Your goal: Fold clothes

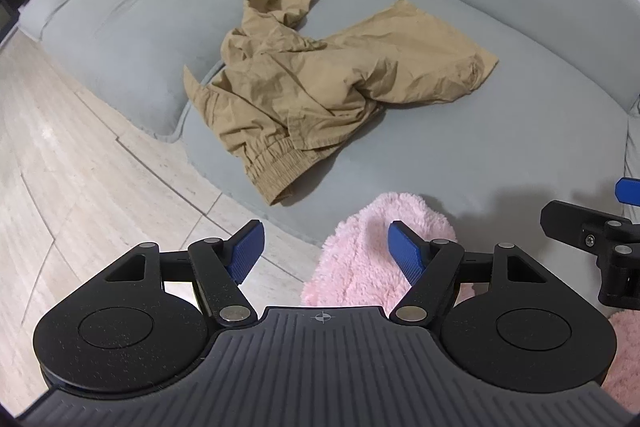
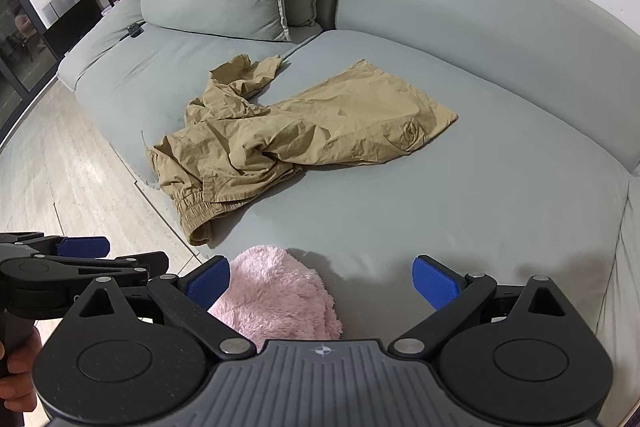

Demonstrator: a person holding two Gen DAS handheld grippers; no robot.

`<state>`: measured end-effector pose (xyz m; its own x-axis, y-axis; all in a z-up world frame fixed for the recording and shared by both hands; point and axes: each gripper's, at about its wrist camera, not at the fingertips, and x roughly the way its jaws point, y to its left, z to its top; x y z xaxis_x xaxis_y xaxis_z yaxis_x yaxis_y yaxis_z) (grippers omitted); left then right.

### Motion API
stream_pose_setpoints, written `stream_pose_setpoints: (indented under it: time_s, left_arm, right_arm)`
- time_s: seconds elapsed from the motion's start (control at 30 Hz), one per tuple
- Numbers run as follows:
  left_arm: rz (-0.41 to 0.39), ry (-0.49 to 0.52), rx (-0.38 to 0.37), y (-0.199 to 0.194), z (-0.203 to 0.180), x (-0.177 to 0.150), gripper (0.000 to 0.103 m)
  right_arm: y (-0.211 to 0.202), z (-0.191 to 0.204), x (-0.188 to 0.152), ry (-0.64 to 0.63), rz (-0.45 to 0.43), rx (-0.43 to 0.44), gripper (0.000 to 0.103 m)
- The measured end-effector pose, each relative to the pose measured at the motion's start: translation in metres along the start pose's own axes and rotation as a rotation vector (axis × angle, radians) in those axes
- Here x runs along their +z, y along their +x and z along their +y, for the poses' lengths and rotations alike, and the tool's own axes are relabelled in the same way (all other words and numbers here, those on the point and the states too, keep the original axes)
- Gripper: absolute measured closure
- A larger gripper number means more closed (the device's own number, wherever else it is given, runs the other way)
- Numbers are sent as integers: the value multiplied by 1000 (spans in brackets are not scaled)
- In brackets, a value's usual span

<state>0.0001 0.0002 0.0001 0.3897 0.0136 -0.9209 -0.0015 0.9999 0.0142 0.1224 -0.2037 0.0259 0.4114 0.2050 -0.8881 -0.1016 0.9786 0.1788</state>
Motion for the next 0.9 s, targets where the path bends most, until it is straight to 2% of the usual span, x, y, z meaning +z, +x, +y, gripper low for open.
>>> stream_pose_setpoints:
  time_s: [0.2, 0.4, 0.9]
  left_arm:
    - [-20, -3, 15, -1, -2, -3, 29]
    - [10, -8, 7, 6, 0, 1, 29]
    - [8, -28, 6, 5, 8, -5, 29]
  right_arm:
    - [4, -6, 5, 5, 4, 6, 5]
    - [6, -8, 4, 8, 4, 9, 5]
    - [6, -5, -3, 7, 6, 8, 5]
